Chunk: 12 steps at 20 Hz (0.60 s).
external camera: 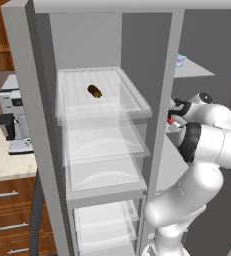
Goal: There's a steak in the fridge that needs to be moved to the freezer for freezing. Pick up the steak from the fridge, place it on any shelf in the freezer, and close the fridge and freezer doors when done.
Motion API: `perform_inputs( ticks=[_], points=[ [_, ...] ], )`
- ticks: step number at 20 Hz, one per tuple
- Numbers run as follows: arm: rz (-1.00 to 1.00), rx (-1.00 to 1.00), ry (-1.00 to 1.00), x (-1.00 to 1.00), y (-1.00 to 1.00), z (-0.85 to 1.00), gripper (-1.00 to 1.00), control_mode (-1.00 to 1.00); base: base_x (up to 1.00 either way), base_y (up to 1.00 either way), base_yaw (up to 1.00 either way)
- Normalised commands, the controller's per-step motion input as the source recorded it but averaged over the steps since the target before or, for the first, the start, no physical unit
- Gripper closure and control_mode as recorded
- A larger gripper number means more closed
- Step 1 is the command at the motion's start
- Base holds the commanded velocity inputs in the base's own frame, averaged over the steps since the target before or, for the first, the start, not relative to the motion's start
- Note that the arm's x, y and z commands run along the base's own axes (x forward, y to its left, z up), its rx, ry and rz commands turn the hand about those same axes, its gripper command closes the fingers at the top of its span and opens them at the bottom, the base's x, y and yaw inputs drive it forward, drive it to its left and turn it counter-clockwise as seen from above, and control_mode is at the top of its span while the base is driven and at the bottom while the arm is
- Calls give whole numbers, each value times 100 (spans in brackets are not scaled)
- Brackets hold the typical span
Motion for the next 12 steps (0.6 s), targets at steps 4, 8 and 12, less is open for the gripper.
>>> perform_inputs(
  ticks=[4,8,12],
  points=[
    [1,0,0,25,-13,-32,100,-100,0,0,0],
    [1,0,0,23,-18,-30,100,-100,0,0,0],
    [0,0,0,28,1,-35,-100,-100,0,0,0]
  ],
)
